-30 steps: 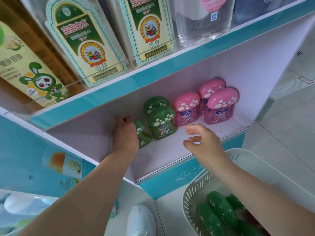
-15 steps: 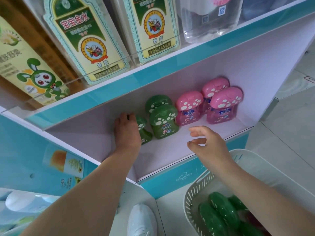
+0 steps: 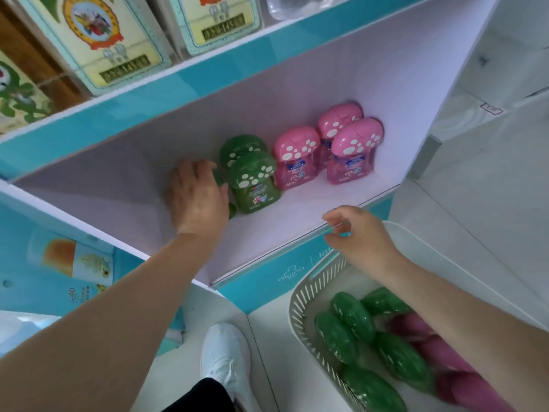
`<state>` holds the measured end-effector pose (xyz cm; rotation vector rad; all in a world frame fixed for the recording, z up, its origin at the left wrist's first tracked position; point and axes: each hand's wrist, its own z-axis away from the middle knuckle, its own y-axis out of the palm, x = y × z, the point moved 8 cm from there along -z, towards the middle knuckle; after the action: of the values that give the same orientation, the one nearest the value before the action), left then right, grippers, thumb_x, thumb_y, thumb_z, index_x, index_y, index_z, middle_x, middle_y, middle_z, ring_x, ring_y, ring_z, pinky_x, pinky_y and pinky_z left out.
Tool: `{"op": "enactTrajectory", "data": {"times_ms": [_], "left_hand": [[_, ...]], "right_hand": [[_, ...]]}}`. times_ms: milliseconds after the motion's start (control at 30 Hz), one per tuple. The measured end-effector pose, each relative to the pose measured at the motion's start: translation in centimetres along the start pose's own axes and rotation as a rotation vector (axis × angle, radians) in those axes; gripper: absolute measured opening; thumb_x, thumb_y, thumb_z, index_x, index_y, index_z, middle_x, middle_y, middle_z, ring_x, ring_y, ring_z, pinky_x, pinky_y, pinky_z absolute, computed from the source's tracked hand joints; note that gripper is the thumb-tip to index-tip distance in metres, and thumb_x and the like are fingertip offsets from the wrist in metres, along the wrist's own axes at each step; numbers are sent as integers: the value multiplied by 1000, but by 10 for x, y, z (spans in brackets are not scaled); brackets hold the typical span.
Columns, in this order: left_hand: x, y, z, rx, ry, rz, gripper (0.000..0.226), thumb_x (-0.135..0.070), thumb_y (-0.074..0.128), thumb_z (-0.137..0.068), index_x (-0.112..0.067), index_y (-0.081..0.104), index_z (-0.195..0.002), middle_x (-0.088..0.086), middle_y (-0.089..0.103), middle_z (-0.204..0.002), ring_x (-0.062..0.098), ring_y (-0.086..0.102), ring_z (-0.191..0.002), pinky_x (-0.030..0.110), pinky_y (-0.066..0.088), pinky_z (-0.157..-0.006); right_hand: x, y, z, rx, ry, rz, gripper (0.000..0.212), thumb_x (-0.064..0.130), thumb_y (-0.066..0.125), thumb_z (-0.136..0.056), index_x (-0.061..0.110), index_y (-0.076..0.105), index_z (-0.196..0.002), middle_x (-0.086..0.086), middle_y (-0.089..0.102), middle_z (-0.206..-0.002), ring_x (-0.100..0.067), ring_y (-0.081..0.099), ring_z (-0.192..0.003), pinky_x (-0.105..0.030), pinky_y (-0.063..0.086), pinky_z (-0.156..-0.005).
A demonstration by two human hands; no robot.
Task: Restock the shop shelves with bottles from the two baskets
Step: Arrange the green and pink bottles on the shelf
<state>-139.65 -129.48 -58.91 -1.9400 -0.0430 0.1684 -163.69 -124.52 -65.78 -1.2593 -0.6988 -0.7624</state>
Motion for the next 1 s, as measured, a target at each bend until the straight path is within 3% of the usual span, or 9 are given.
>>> {"op": "enactTrajectory", "data": {"times_ms": [100, 267, 367, 500, 600, 733, 867, 1000], "left_hand": [[-24, 0, 19, 52, 20, 175, 26, -21, 61, -87, -6, 55, -107, 21, 47, -113, 37, 44, -106, 42, 36, -89], [-80, 19, 71, 284, 316, 354, 31, -26, 58, -89, -11, 51, -115, 6, 42, -111, 22, 41, -108, 28, 32, -96], [-101, 30, 95, 458, 387, 461, 31, -27, 59, -88, -15, 52, -116, -6, 36, -106, 14, 43, -106, 17, 28, -94], [-118, 41, 113, 601, 475, 519, 33, -28, 60, -88, -19, 54, -119, -5, 43, -110, 14, 47, -106, 27, 39, -99], [-125, 47, 117, 650, 505, 500, 34, -31, 59, -89, -23, 53, -121, -4, 45, -116, 13, 47, -108, 28, 39, -98], [-132, 51, 122, 683, 506, 505, 35, -32, 58, -89, -25, 51, -124, -5, 45, -118, 13, 47, -111, 29, 39, -99], [-135, 54, 127, 715, 515, 521, 37, -34, 58, -89, -27, 51, -124, -8, 43, -118, 10, 47, -110, 30, 40, -98], [-135, 58, 129, 737, 512, 526, 36, -34, 59, -88, -29, 51, -123, -13, 40, -114, 8, 46, -110, 30, 40, -100]], "right_hand": [[-26, -4, 13, 60, 38, 88, 32, 9, 67, -82, 16, 61, -113, 4, 61, -103, -8, 56, -88, -12, 43, -74], [-58, -1, 31, 139, 101, 187, 39, 11, 67, -82, 16, 59, -119, 2, 61, -111, -8, 55, -93, -20, 45, -84], [-74, 13, 44, 236, 134, 240, 45, 15, 69, -81, 18, 55, -124, 2, 58, -117, -9, 54, -97, -22, 46, -90], [-90, 18, 49, 319, 117, 377, 58, 15, 72, -77, 23, 49, -131, 1, 51, -130, -14, 53, -112, -26, 44, -98], [-110, 9, 48, 351, 140, 497, 73, 6, 70, -75, 24, 40, -139, -2, 44, -139, -18, 51, -118, -22, 42, -93], [-151, 10, 45, 405, 216, 607, 84, 14, 75, -75, 25, 30, -145, -5, 35, -148, -23, 43, -130, -27, 36, -104], [-175, 22, 40, 439, 212, 635, 80, 18, 71, -79, 24, 28, -146, -6, 37, -146, -24, 44, -129, -29, 36, -107], [-177, 28, 38, 426, 96, 713, 64, 8, 61, -85, 21, 35, -141, -5, 43, -136, -25, 47, -122, -33, 40, -103]]}}
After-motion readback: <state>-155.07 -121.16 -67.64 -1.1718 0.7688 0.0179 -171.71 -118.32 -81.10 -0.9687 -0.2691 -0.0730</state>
